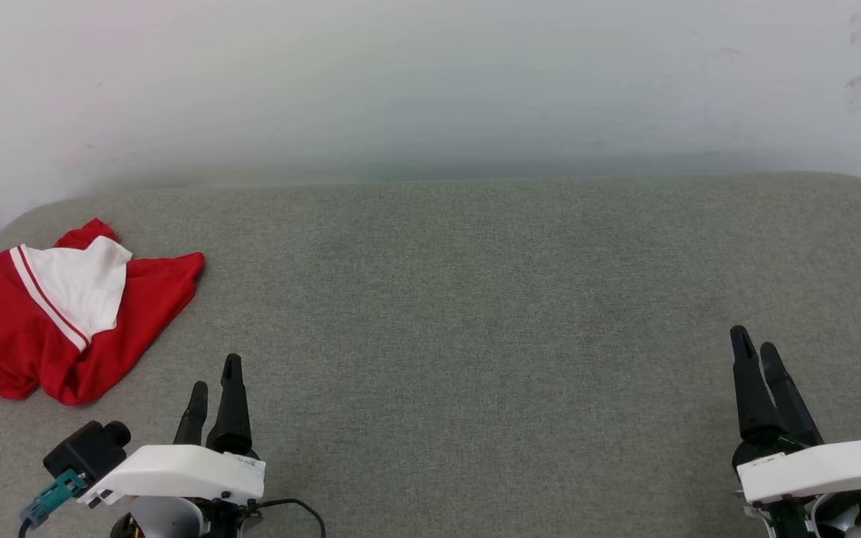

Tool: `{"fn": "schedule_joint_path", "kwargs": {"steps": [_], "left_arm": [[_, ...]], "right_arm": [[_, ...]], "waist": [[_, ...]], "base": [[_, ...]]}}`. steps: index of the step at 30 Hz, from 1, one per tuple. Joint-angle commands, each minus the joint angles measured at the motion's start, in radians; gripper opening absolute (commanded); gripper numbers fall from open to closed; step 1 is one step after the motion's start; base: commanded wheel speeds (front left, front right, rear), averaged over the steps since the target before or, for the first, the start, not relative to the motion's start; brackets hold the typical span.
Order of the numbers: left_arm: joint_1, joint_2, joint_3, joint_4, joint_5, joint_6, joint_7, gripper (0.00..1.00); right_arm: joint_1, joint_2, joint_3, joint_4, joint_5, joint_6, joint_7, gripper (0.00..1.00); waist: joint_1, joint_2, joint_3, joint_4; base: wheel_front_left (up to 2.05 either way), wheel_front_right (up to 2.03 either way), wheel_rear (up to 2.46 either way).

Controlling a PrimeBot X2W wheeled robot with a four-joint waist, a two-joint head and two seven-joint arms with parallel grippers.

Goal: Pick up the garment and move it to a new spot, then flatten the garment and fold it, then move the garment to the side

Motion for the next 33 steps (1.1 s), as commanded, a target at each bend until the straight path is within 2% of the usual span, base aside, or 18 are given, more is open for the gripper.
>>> {"fn": "schedule_joint_path", "kwargs": {"steps": [1, 16, 33], "left_arm": [[-0.005, 0.004, -0.006, -0.020, 0.043, 0.009, -0.013, 1.00], [0.011, 0.020, -0.054, -0.044, 0.242, 0.067, -0.059, 1.00], [0.026, 0.025, -0.088, -0.080, 0.405, 0.086, -0.101, 1.00]], "right_arm": [[-0.004, -0.001, 0.005, -0.023, -0.045, 0.000, -0.012, 1.00], [0.016, 0.000, 0.012, -0.039, -0.249, 0.000, -0.059, 1.00], [0.031, 0.000, 0.027, -0.073, -0.430, 0.000, -0.102, 1.00]], "waist": [[-0.0002, 0.0000, 0.000, 0.000], [-0.0002, 0.0000, 0.002, 0.000], [-0.0002, 0.0000, 0.006, 0.003]], "base": [[0.00, 0.00, 0.00], [0.00, 0.00, 0.00], [0.00, 0.00, 0.00]]}}
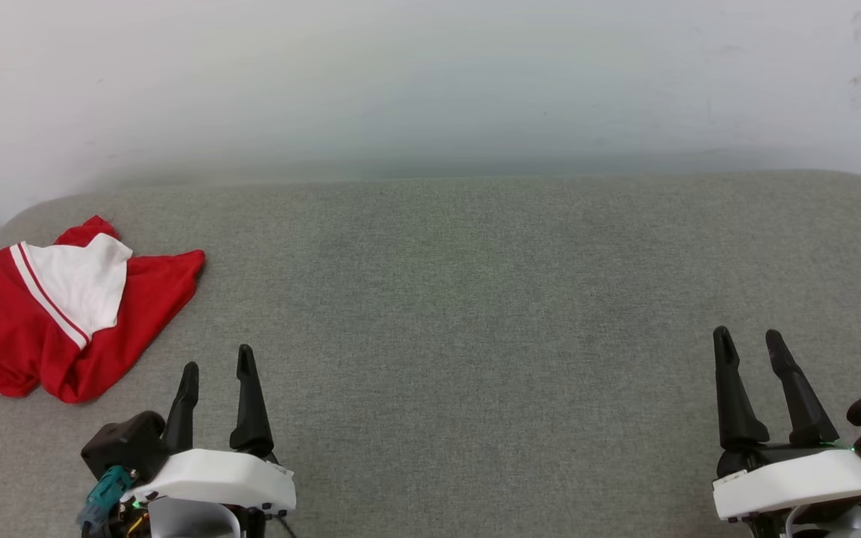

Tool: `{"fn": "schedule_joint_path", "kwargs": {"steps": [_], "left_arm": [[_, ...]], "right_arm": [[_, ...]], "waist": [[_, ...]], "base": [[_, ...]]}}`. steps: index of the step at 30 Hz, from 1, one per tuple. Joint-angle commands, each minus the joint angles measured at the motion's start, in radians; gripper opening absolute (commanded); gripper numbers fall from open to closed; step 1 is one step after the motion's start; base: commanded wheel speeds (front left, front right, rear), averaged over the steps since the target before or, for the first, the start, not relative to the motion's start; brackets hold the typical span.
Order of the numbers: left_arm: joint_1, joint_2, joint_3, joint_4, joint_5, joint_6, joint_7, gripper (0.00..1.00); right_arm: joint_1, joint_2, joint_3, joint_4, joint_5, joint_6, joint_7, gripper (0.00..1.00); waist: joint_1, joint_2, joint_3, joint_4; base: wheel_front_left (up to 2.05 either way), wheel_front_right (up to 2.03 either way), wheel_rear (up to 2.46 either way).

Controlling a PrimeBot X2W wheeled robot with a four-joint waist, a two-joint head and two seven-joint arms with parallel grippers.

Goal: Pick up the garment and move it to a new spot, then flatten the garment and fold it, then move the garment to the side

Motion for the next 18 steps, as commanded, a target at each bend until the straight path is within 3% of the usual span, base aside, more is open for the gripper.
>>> {"fn": "schedule_joint_path", "kwargs": {"steps": [1, 18], "left_arm": [[0.001, 0.006, -0.004, -0.016, 0.023, 0.001, -0.007, 1.00], [0.019, -0.003, -0.011, -0.047, 0.169, -0.019, -0.046, 1.00]], "right_arm": [[0.005, 0.000, 0.003, -0.016, -0.022, 0.000, -0.010, 1.00], [0.018, 0.000, 0.005, -0.037, -0.151, 0.000, -0.049, 1.00]], "waist": [[0.0000, 0.0000, 0.000, 0.000], [0.0000, 0.0000, 0.005, 0.003]], "base": [[0.00, 0.00, 0.00], [0.00, 0.00, 0.00]]}}
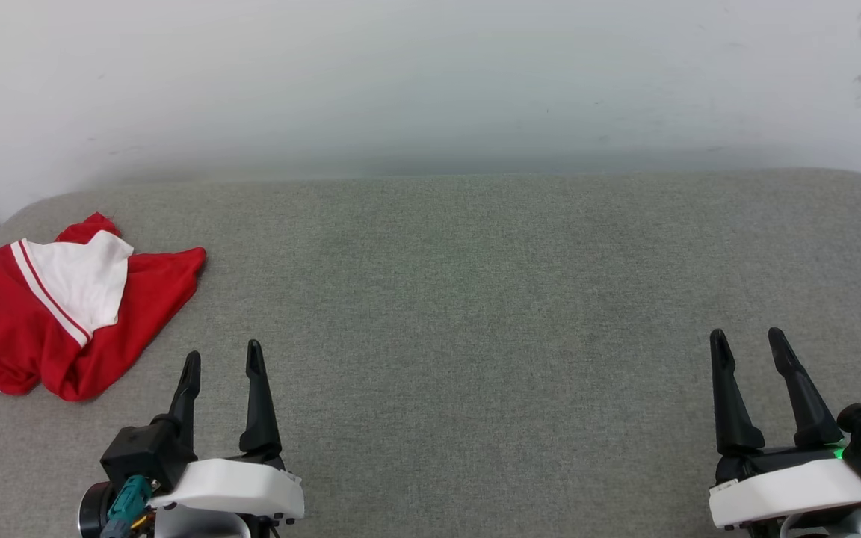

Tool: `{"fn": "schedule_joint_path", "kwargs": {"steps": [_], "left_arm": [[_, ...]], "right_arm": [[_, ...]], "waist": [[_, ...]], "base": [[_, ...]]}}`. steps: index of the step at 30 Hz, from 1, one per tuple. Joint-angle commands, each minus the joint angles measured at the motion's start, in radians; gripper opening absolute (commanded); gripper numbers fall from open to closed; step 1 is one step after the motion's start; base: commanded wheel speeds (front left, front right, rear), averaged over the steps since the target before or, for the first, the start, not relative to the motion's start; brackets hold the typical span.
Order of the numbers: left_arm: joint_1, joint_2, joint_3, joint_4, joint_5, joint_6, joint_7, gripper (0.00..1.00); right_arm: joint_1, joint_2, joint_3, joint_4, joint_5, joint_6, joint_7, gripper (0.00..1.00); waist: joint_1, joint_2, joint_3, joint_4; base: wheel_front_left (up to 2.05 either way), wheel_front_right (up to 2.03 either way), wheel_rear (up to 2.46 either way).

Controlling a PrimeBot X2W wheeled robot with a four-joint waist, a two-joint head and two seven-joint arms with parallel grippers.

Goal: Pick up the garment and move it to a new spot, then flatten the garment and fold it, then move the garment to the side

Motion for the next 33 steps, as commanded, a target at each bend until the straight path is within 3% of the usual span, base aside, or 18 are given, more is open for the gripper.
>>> {"fn": "schedule_joint_path", "kwargs": {"steps": [1, 25, 33], "left_arm": [[0.003, 0.001, 0.002, -0.012, 0.021, -0.004, -0.009, 1.00], [0.032, -0.010, 0.019, -0.009, 0.159, -0.038, -0.055, 1.00], [0.037, -0.010, 0.018, 0.001, 0.172, -0.038, -0.063, 1.00]], "right_arm": [[0.004, 0.000, 0.000, -0.012, -0.020, 0.000, -0.009, 1.00], [0.025, 0.001, 0.005, -0.023, -0.153, 0.000, -0.055, 1.00], [0.032, 0.001, 0.011, -0.017, -0.148, 0.000, -0.063, 1.00]], "waist": [[0.0000, -0.0001, 0.000, 0.001], [0.0000, -0.0001, 0.004, 0.006], [0.0000, -0.0001, 0.005, 0.008]], "base": [[0.00, 0.00, 0.00], [0.00, 0.00, 0.00], [0.00, 0.00, 0.00]]}}
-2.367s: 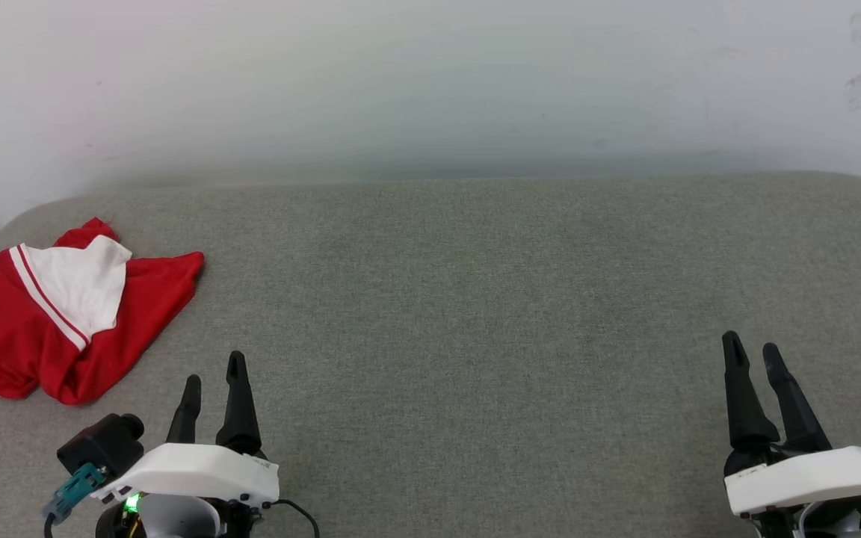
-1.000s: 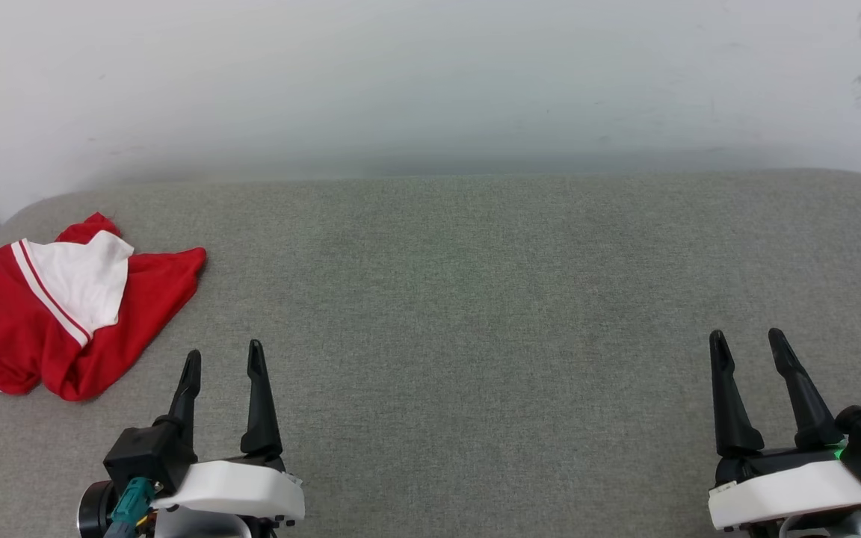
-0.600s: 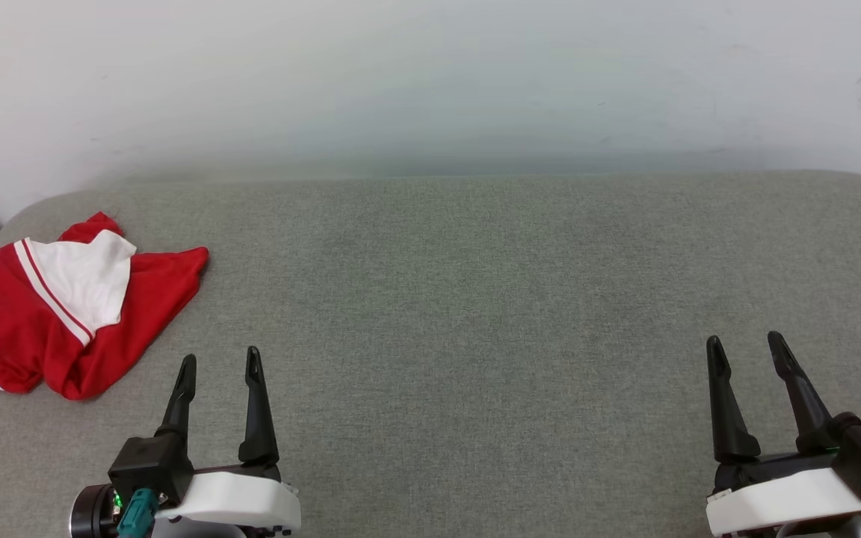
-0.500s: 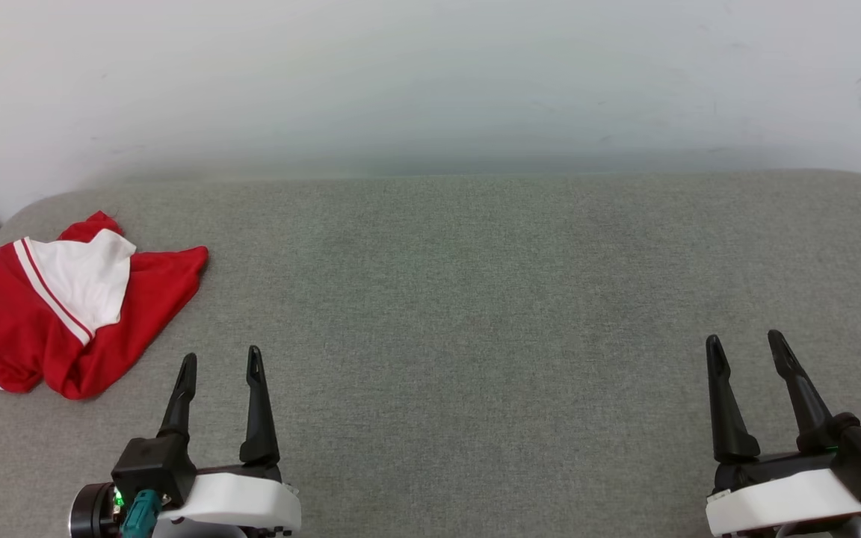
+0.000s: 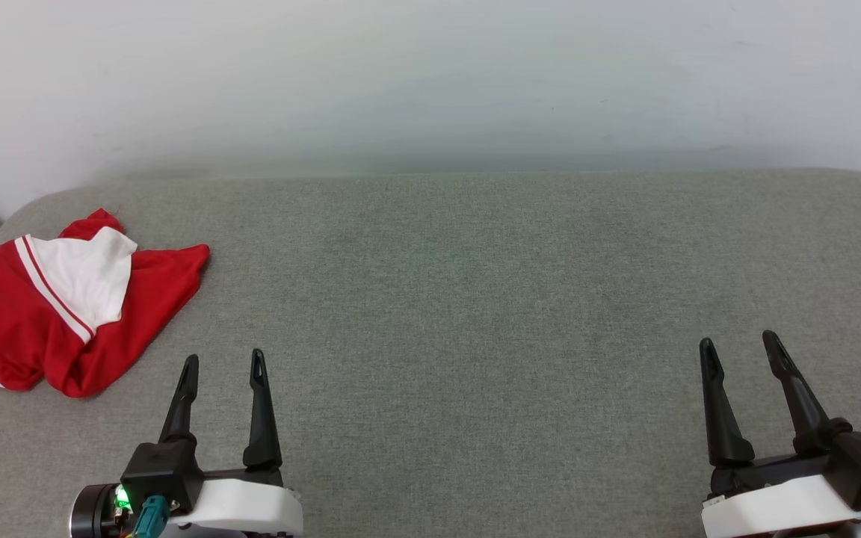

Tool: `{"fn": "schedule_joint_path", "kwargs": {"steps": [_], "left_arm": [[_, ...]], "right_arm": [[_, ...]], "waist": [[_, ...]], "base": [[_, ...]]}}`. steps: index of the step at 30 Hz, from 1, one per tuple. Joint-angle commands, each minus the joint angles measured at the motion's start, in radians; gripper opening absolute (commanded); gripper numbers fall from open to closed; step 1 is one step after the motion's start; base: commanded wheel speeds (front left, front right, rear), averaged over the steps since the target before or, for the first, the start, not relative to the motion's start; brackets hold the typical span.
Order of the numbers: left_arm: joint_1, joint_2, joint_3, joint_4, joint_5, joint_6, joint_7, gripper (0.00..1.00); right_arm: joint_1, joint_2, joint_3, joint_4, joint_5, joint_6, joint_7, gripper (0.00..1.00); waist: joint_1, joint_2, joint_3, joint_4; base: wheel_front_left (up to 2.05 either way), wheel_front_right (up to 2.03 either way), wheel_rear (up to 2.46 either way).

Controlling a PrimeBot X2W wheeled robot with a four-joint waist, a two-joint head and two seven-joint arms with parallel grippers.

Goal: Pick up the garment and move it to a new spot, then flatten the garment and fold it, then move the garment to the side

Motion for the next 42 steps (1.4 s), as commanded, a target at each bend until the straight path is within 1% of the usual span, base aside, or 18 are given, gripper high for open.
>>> {"fn": "schedule_joint_path", "kwargs": {"steps": [1, 6, 8, 15, 28, 42], "left_arm": [[0.009, -0.001, -0.001, 0.004, -0.003, -0.004, -0.003, 1.00], [0.003, -0.001, 0.002, 0.011, -0.010, -0.005, -0.003, 1.00], [0.000, -0.001, 0.007, 0.013, -0.013, 0.002, -0.003, 1.00], [-0.011, -0.001, 0.017, 0.017, -0.020, 0.002, -0.003, 1.00], [-0.021, -0.001, 0.044, 0.019, -0.042, 0.000, -0.003, 1.00], [-0.020, -0.001, 0.048, 0.020, -0.072, 0.014, -0.003, 1.00]], "right_arm": [[0.009, 0.001, 0.000, 0.002, 0.010, 0.000, -0.002, 1.00], [0.008, 0.001, -0.001, 0.008, 0.019, 0.000, -0.002, 1.00], [0.008, 0.001, -0.003, 0.008, 0.023, 0.000, -0.002, 1.00], [0.010, 0.001, -0.002, 0.008, 0.021, 0.000, -0.002, 1.00], [0.001, 0.001, 0.006, 0.001, 0.006, 0.000, -0.002, 1.00], [-0.004, 0.001, 0.018, 0.001, -0.013, 0.000, -0.002, 1.00]], "waist": [[0.0000, 0.0000, 0.000, 0.001], [0.0000, 0.0000, 0.003, 0.006], [0.0000, 0.0000, 0.003, 0.012], [0.0000, 0.0000, 0.008, 0.057], [0.0000, 0.0000, 0.031, 0.221], [0.0000, 0.0000, 0.049, 0.392]], "base": [[0.00, 0.00, 0.00], [0.00, 0.00, 0.00], [0.00, 0.00, 0.00], [0.00, 0.00, 0.00], [0.00, 0.00, 0.00], [0.00, 0.00, 0.00]]}}
